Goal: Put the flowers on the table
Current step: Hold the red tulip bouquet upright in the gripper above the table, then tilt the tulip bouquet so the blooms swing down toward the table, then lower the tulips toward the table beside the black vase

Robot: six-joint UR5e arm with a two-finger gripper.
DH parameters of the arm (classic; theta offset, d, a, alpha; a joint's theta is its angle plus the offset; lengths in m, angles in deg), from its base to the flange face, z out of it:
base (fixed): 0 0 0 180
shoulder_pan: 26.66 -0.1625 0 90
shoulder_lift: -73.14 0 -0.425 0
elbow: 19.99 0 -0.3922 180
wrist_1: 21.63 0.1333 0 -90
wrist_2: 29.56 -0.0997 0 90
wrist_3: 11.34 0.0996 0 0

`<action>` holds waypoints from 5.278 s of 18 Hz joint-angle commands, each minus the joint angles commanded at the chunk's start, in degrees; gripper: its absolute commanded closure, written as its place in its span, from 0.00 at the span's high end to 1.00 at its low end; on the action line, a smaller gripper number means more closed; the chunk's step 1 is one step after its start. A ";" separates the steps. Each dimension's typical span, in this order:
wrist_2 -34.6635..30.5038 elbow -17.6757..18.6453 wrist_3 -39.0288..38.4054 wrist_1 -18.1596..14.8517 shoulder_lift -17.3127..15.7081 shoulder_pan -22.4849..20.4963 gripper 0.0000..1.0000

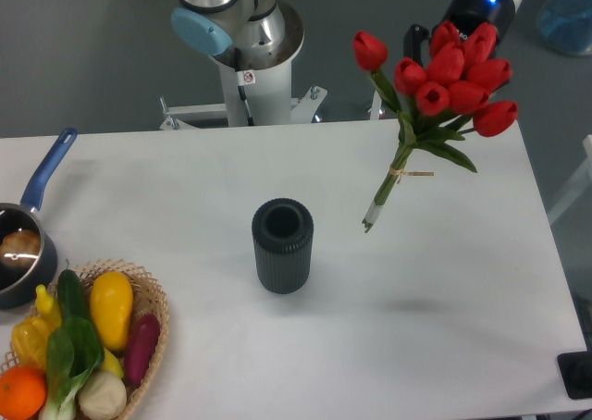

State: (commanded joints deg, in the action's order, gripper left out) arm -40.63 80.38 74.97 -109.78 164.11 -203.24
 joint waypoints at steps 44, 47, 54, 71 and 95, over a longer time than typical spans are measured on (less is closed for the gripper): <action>-23.02 -3.87 -3.07 1.32 1.32 -1.49 0.32; -26.26 -3.96 -6.41 1.67 0.62 -1.32 0.32; -33.92 -4.66 -9.75 1.76 0.26 0.09 0.32; -51.57 -10.81 -26.02 9.40 6.68 10.46 0.32; -59.05 -5.28 -25.93 8.62 10.72 10.90 0.33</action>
State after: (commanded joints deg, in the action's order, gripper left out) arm -99.68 75.11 49.04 -101.17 174.83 -192.34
